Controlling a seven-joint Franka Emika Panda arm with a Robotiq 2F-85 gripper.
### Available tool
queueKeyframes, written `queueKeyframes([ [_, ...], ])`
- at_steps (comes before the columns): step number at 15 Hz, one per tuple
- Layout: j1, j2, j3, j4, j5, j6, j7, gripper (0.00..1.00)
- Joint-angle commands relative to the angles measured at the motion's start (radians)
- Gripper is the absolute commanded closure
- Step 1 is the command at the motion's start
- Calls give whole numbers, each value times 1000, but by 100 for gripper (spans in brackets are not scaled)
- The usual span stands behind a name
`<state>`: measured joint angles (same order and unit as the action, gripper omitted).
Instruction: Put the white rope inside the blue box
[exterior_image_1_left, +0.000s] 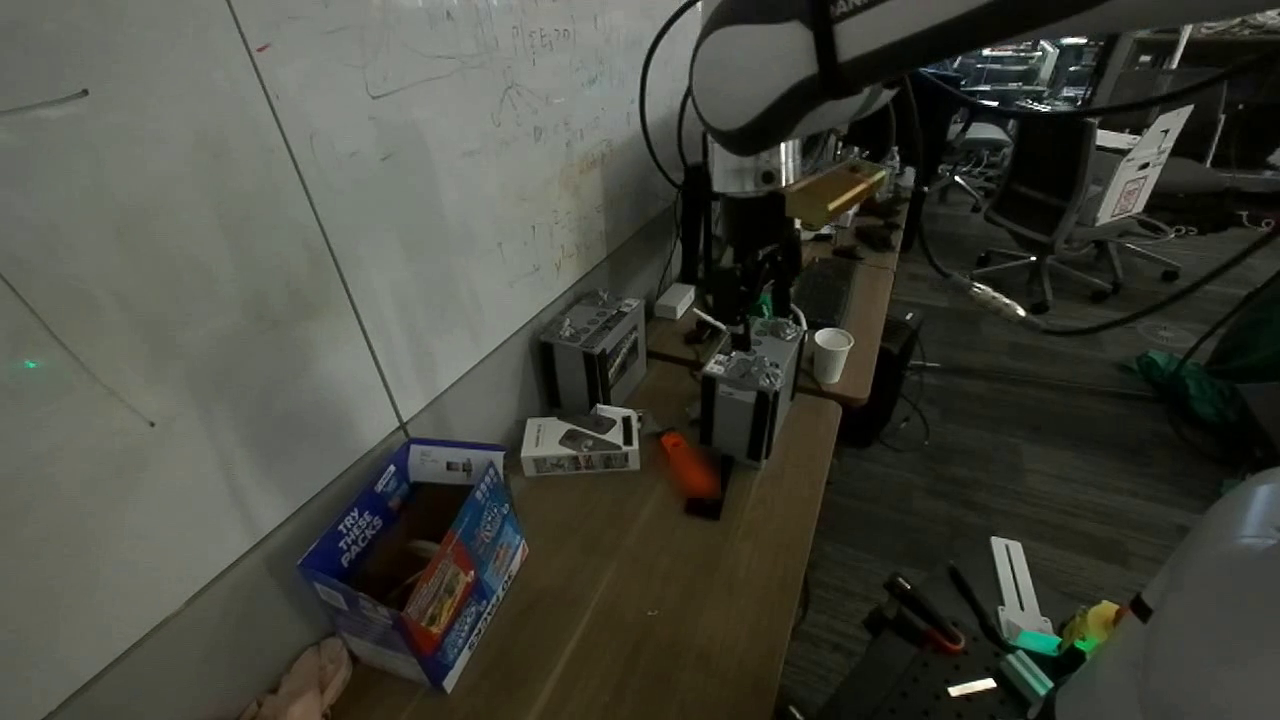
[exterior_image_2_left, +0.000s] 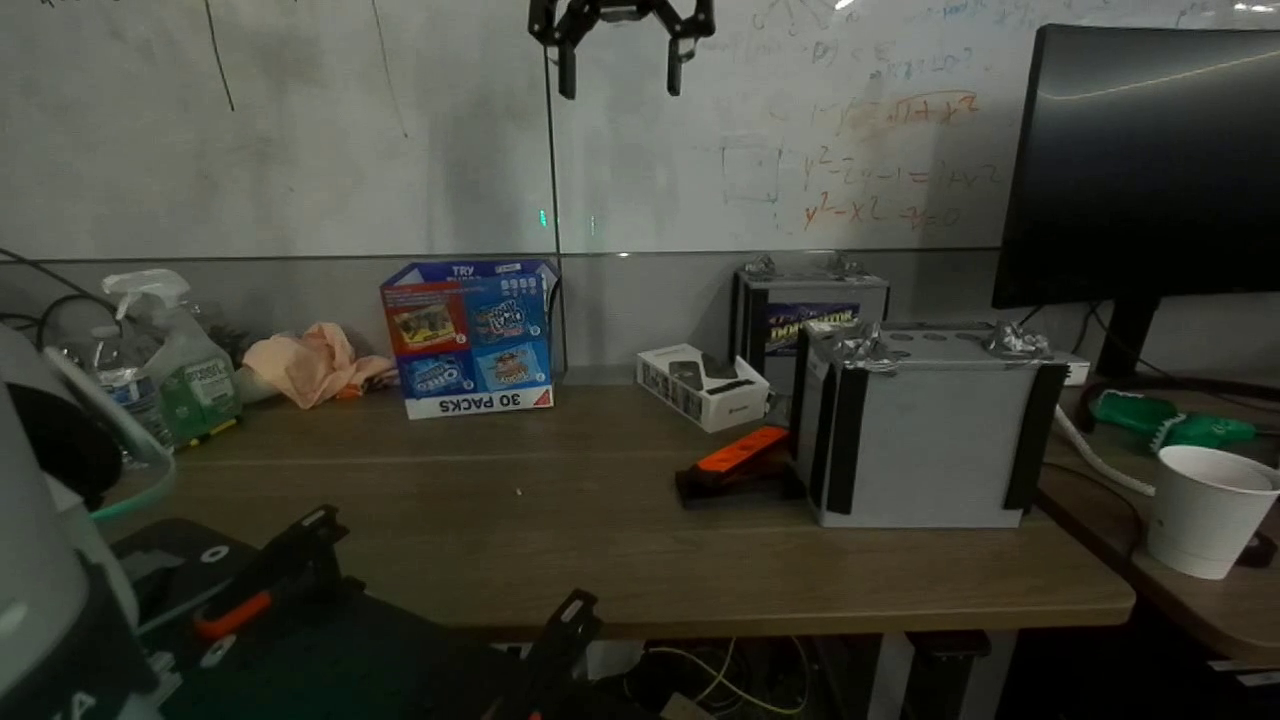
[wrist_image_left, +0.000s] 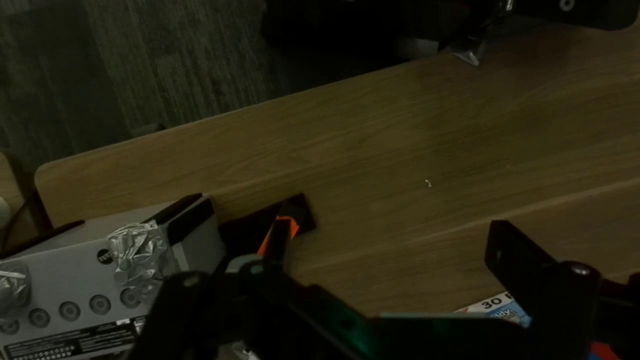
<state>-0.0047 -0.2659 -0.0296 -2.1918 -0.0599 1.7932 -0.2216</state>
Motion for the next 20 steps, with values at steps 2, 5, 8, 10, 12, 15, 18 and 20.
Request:
queueKeyframes([
  [2, 12, -299, -13, -307, 18, 218, -14, 0],
  [5, 26, -418, -20, -398, 41, 212, -11, 0],
  [8, 39, -490, -39, -420, 75, 145, -26, 0],
  [10, 42, -520, -47, -423, 86, 111, -26, 0],
  [12, 42, -543, -54, -423, 92, 83, -26, 0],
  [15, 41, -563, -61, -423, 94, 55, -26, 0],
  [18, 39, -571, -65, -425, 95, 43, -26, 0],
  [20, 37, -575, -67, -429, 97, 41, -22, 0],
])
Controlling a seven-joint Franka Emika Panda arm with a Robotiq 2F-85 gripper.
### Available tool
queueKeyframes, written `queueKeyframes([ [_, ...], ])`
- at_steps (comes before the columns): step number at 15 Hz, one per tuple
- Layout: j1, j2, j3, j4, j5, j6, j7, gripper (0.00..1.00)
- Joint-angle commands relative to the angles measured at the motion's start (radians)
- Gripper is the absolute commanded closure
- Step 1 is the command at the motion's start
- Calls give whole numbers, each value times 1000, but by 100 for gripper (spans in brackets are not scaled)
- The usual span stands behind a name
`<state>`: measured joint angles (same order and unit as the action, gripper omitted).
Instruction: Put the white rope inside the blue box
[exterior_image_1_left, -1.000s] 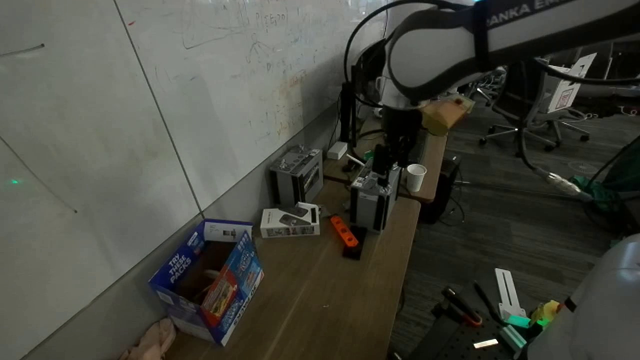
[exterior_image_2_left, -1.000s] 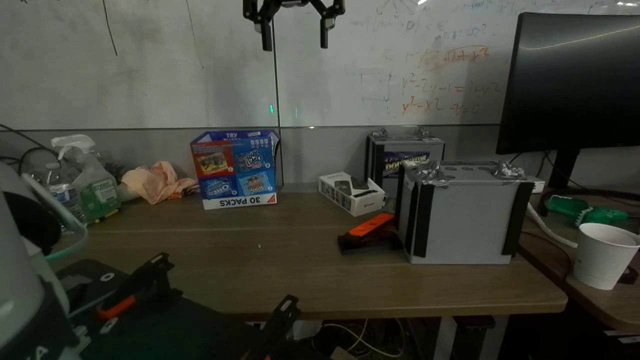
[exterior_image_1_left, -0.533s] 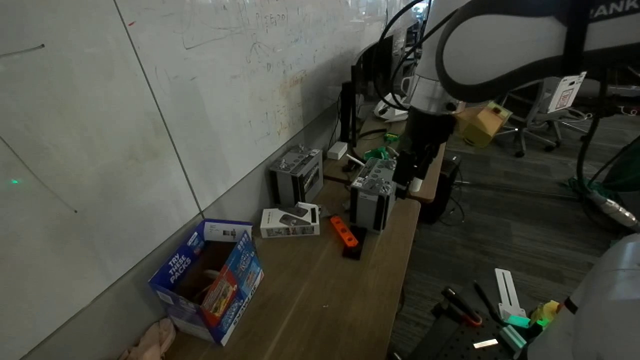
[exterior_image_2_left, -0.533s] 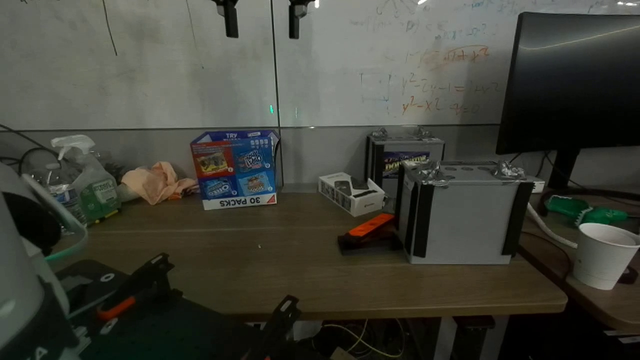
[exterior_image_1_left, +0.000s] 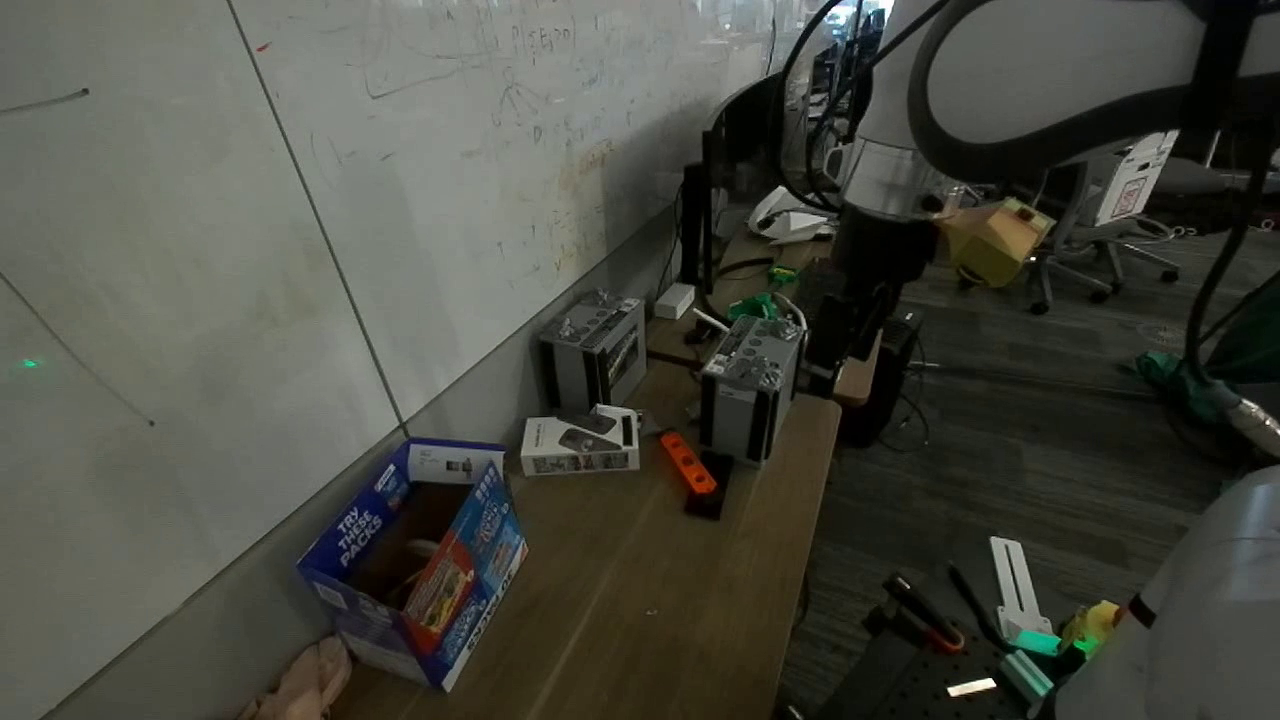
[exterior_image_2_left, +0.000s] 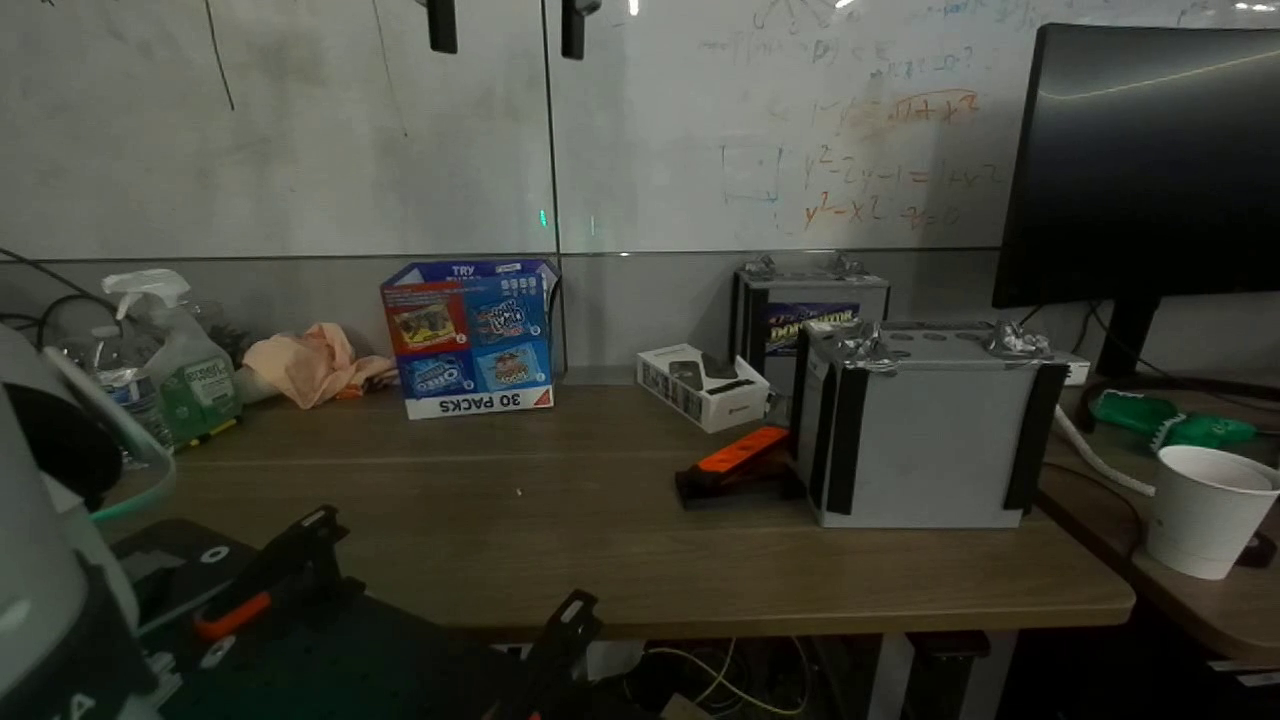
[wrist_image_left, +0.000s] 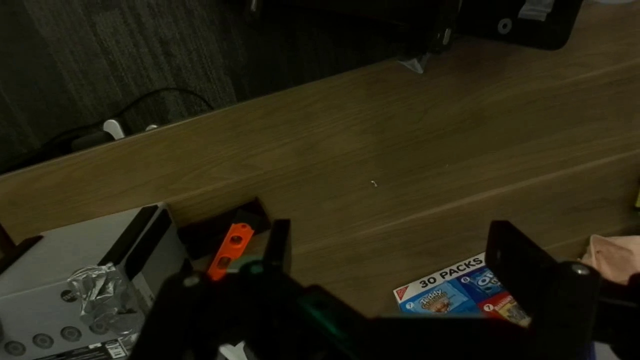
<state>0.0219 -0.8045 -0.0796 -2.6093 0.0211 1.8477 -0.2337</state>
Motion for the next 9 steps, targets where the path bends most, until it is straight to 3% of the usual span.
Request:
queueKeyframes([
  [1, 7, -41, -21, -13, 24, -11, -1, 0],
  [9, 3, -9, -13, -6, 5, -4, 2, 0],
])
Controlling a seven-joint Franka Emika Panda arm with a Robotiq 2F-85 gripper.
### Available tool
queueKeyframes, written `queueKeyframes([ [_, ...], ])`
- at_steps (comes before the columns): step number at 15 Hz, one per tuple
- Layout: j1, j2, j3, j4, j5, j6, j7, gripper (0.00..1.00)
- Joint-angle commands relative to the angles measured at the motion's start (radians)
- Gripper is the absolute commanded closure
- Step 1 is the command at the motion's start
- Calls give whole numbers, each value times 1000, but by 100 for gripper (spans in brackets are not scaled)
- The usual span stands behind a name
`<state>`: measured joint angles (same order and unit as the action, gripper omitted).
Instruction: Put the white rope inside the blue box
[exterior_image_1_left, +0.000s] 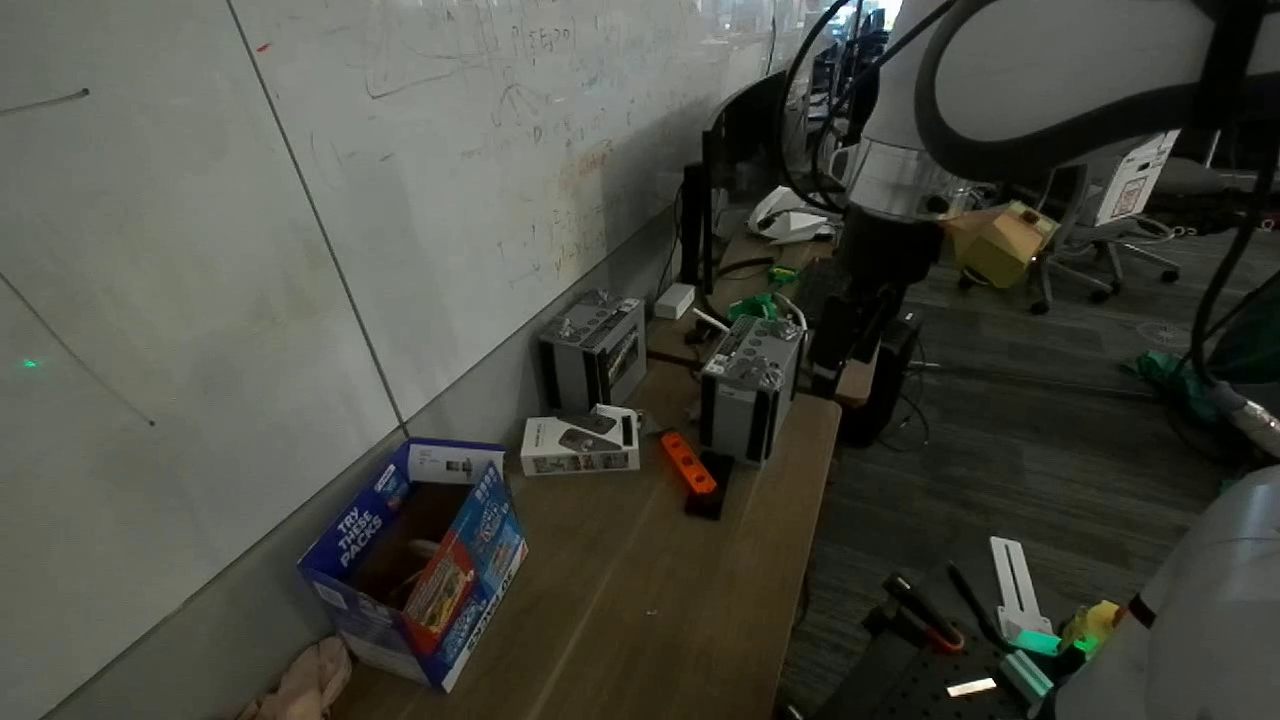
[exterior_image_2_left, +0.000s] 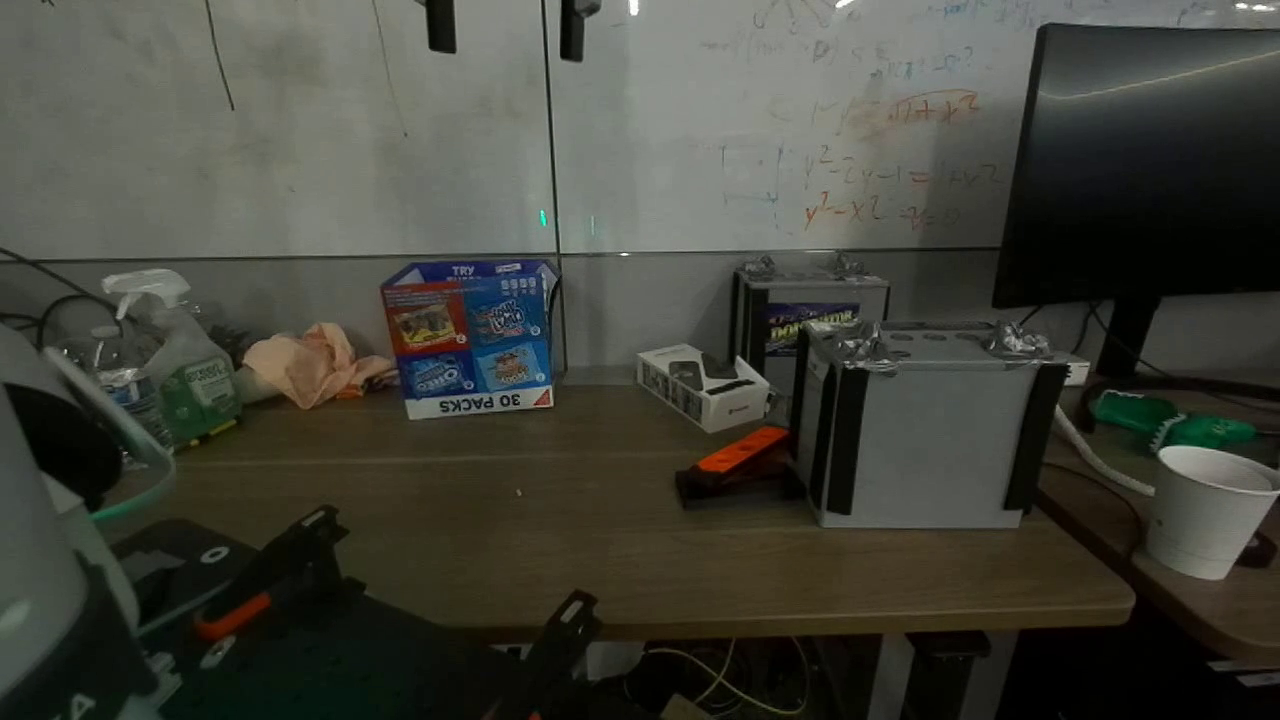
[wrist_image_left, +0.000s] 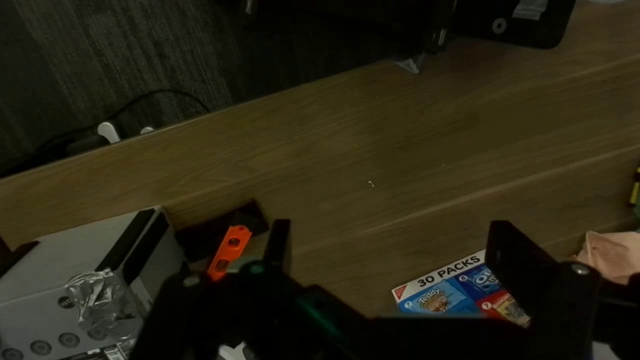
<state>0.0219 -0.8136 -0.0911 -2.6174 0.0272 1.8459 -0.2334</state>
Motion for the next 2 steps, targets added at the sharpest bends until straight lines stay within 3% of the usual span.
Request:
queueKeyframes([
  [1, 3, 0, -2, 2, -1, -2, 2, 0],
  [2, 3, 0, -2, 1, -1, -2, 2, 0],
])
